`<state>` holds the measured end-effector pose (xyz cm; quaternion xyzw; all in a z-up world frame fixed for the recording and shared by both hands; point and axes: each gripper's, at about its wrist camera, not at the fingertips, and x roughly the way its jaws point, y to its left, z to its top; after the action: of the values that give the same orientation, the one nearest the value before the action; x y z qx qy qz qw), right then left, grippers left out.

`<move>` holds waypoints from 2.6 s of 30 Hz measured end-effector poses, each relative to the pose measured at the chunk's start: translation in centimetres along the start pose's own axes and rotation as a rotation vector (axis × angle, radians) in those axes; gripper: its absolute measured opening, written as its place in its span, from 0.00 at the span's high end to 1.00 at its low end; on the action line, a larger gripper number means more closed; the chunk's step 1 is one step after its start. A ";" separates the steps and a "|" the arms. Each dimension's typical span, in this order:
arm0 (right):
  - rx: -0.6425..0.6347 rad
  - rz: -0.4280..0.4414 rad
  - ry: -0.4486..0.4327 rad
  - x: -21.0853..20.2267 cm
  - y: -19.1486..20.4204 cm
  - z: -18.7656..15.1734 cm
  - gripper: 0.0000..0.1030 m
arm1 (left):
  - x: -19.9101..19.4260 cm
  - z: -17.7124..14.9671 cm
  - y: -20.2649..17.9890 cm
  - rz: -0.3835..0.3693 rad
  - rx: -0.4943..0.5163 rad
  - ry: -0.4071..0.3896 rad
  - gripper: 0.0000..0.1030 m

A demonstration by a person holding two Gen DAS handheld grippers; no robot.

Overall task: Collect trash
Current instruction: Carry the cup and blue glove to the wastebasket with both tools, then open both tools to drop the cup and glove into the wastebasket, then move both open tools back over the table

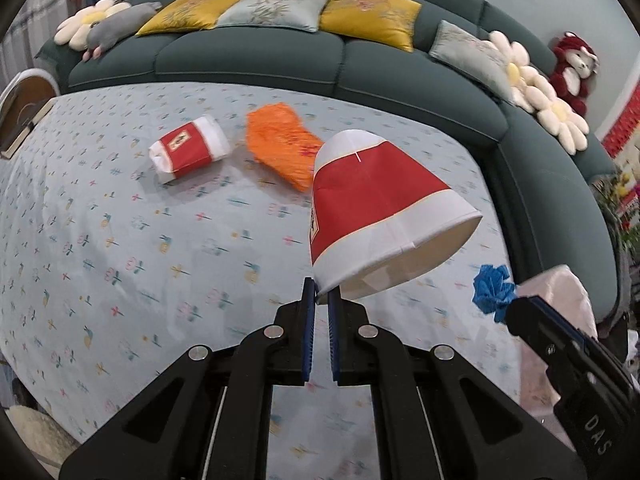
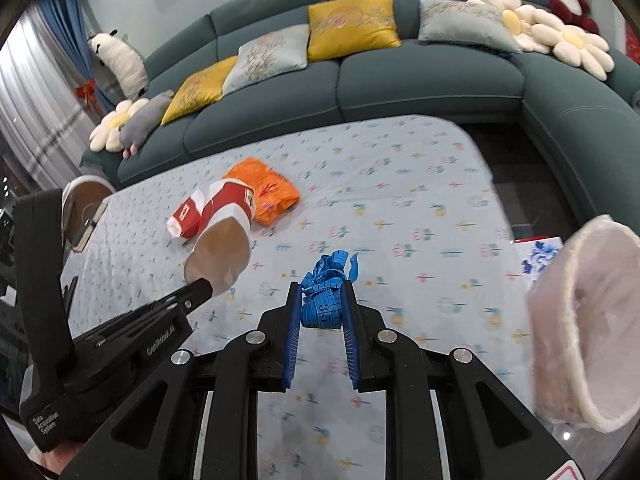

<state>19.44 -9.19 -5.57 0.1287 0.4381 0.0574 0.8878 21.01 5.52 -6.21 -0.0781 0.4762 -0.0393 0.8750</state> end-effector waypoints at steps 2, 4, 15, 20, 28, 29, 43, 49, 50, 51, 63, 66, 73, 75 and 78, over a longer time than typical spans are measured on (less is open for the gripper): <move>0.013 -0.012 -0.017 -1.2 -1.0 -0.2 0.82 | -0.6 -0.5 -1.4 -0.016 0.021 0.000 0.94; 0.028 -0.027 -0.037 -2.4 -2.4 -0.5 0.82 | -1.2 -1.1 -2.9 -0.034 0.048 0.000 0.94; 0.135 -0.140 -0.111 -8.6 -11.5 -3.0 0.82 | -3.0 -4.8 -12.2 -0.140 0.216 0.018 0.94; 0.202 -0.189 -0.135 -11.0 -15.9 -4.7 0.82 | -3.5 -6.0 -16.2 -0.185 0.275 0.030 0.94; 0.289 -0.238 -0.158 -13.3 -21.0 -6.6 0.82 | -3.7 -7.8 -21.9 -0.239 0.364 0.053 0.94; 0.293 -0.241 -0.159 -13.4 -21.3 -6.7 0.82 | -3.6 -7.9 -22.5 -0.243 0.373 0.056 0.94; 0.340 -0.262 -0.159 -13.2 -24.6 -7.5 0.82 | -1.4 -9.0 -27.4 -0.295 0.457 0.130 0.94; 0.343 -0.265 -0.152 -12.7 -25.0 -7.1 0.82 | -0.6 -8.7 -27.9 -0.300 0.439 0.140 0.93; 0.344 -0.268 -0.157 -12.7 -25.0 -7.1 0.80 | -0.5 -8.6 -27.7 -0.303 0.425 0.143 0.92; 0.343 -0.270 -0.157 -12.6 -24.9 -7.0 0.77 | -0.5 -8.4 -27.5 -0.303 0.413 0.145 0.86; 0.323 -0.273 -0.165 -12.5 -23.6 -5.9 0.68 | -1.2 -7.3 -23.7 -0.232 0.318 0.107 0.45; 0.302 -0.264 -0.165 -12.4 -22.4 -5.7 0.66 | -1.6 -7.1 -22.4 -0.218 0.305 0.099 0.45; 0.243 -0.238 -0.164 -11.9 -18.5 -4.7 0.56 | -2.9 -6.1 -18.3 -0.197 0.253 0.073 0.44; 0.220 -0.235 -0.164 -11.8 -17.1 -4.4 0.54 | -3.5 -5.8 -16.9 -0.183 0.236 0.055 0.42; 0.200 -0.229 -0.166 -11.6 -15.7 -4.0 0.48 | -4.2 -5.2 -14.7 -0.163 0.204 0.035 0.39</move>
<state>9.00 -26.02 -3.44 0.1699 0.3785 -0.0985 0.9045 14.49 -8.83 -2.97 -0.0267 0.4770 -0.1598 0.8638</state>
